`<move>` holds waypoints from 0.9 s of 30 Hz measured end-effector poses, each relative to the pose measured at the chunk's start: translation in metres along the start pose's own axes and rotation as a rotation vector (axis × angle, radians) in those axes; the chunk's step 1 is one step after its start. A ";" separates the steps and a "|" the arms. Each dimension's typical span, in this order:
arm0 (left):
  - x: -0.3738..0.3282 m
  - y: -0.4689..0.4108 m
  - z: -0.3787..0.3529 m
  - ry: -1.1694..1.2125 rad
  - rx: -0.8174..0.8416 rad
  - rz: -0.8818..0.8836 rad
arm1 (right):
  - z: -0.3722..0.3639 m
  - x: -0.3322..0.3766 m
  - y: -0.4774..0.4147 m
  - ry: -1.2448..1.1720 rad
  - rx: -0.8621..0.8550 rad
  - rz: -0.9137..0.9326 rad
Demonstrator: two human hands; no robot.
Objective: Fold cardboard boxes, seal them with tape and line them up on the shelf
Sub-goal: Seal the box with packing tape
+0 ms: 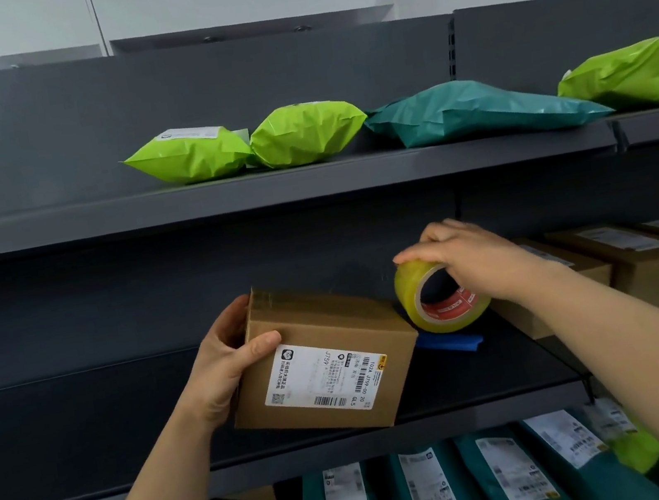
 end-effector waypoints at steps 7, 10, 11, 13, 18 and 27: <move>0.003 0.000 0.002 0.011 -0.004 0.015 | -0.011 0.001 -0.002 -0.014 0.040 -0.001; 0.003 0.000 0.003 0.008 0.001 0.015 | -0.013 -0.001 0.000 0.073 0.027 0.066; 0.003 0.000 0.003 0.003 0.003 0.018 | -0.015 -0.001 0.001 0.112 0.025 0.093; 0.005 0.001 0.004 0.005 0.008 0.026 | -0.018 0.001 0.004 0.136 0.044 0.098; 0.008 0.004 0.003 0.035 0.004 0.039 | -0.017 0.008 0.000 0.146 0.049 0.086; 0.019 0.016 0.004 -0.004 -0.014 0.039 | -0.032 0.026 0.022 0.207 0.101 0.149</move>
Point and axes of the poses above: each hand's wrist, its own y-axis away from the middle knuckle, its own z-axis out of the back of the hand, x = y × z, the point moved 4 cm from there along -y, towards the middle knuckle, and after that the axes turned 11 degrees about y, right-handed, at the moved point
